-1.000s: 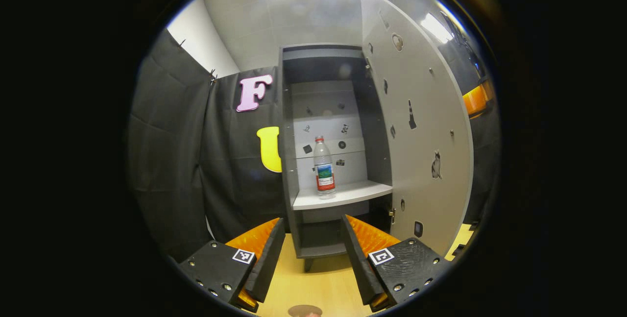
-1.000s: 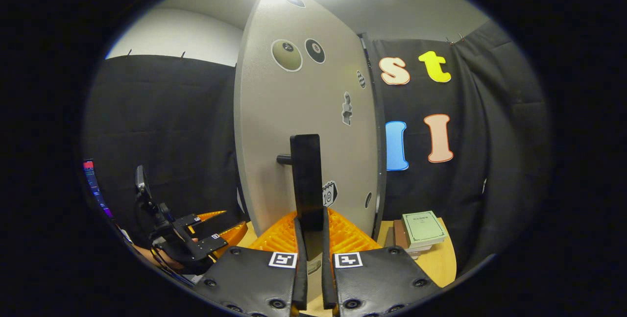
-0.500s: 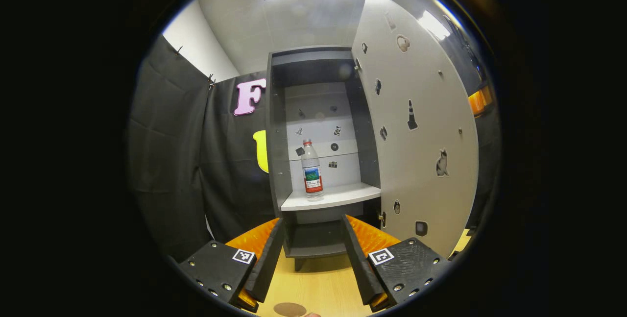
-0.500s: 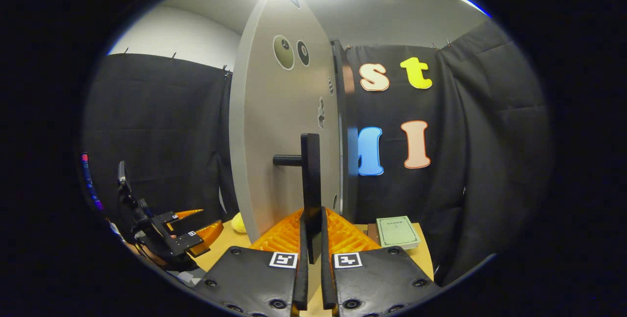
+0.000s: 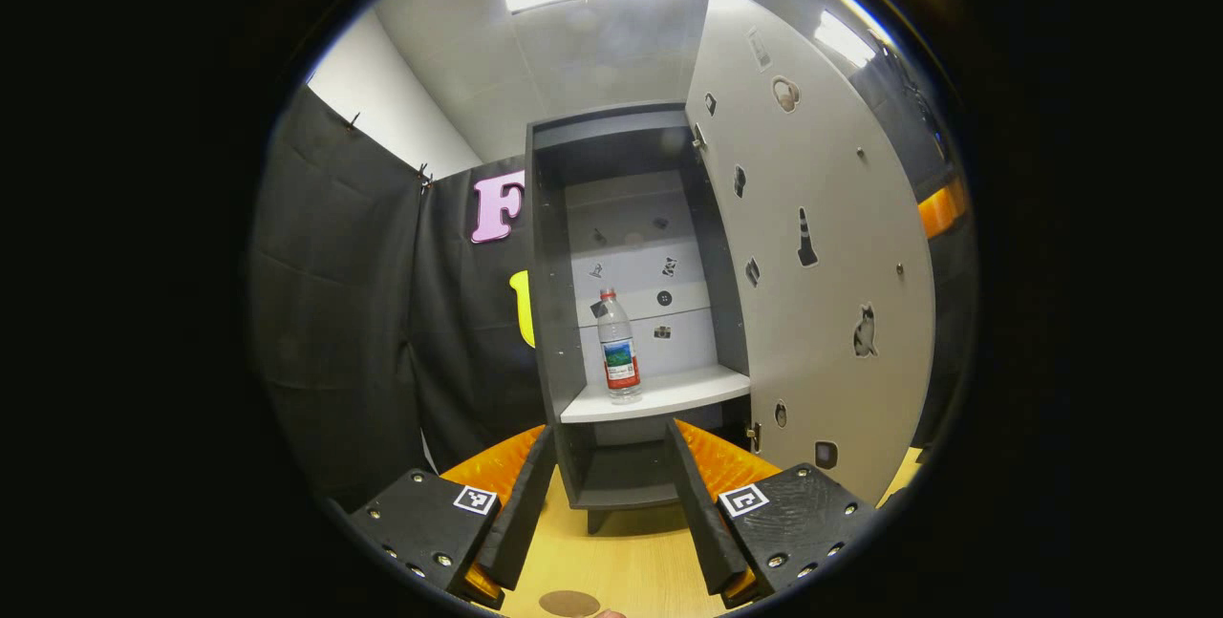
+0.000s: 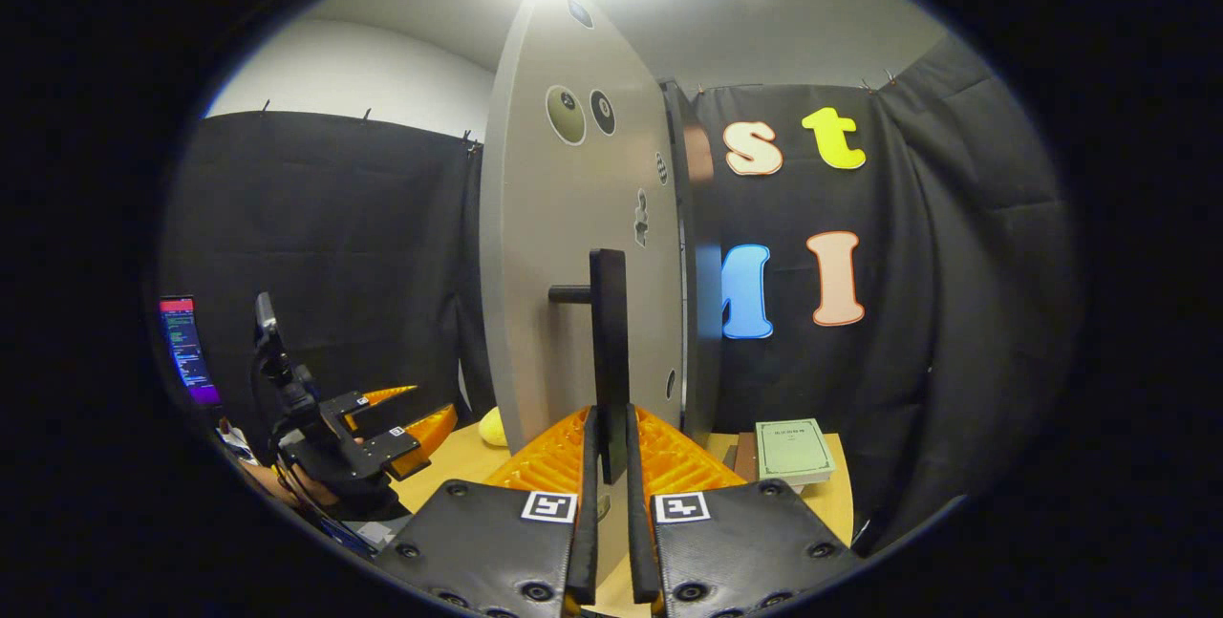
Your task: Open the cabinet door with the right hand, grasp the bottle in the cabinet with the left hand and place it on the coaster, then close the cabinet door with the right hand.
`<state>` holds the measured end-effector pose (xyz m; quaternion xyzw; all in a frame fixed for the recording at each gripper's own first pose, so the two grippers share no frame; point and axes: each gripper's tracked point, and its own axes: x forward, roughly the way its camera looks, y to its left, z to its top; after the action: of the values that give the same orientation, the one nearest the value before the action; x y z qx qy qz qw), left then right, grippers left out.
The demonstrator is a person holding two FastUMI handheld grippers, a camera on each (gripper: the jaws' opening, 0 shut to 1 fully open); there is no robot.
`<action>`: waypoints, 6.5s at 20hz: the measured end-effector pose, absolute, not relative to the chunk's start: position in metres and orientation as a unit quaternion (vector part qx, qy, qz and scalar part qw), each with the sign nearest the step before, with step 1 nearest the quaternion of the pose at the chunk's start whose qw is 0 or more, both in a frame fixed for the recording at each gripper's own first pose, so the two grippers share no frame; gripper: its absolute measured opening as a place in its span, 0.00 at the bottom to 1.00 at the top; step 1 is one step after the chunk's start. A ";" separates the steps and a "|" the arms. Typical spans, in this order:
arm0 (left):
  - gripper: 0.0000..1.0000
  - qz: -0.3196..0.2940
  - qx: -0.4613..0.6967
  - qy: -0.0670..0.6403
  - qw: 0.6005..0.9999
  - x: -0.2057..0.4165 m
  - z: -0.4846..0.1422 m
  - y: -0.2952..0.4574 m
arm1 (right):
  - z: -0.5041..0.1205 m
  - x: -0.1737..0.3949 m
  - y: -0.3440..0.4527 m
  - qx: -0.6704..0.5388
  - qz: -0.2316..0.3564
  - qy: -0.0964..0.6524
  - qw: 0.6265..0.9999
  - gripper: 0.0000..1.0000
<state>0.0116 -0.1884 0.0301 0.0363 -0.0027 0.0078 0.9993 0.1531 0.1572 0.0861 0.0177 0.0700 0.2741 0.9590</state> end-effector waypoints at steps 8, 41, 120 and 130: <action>0.67 -0.017 0.028 -0.028 0.999 0.050 0.065 -0.202 | 0.067 0.162 0.085 0.013 0.154 0.075 0.985 0.58; 0.66 -0.099 -0.040 0.019 0.994 0.377 0.068 -0.167 | 0.004 0.257 0.002 0.033 -0.096 0.118 0.988 0.98; 0.62 0.043 -0.044 0.087 0.994 0.052 -0.179 -0.043 | -0.029 0.211 0.040 0.040 0.010 0.145 0.989 0.98; 0.62 0.063 -0.040 0.133 0.988 0.043 -0.255 -0.052 | -0.042 0.212 0.037 0.023 0.009 0.170 0.985 0.98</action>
<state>0.0430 -0.0522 -0.2550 -0.0398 0.1325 0.0629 0.9884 0.2116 0.0373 -0.0423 0.0226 0.1698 0.0090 0.9852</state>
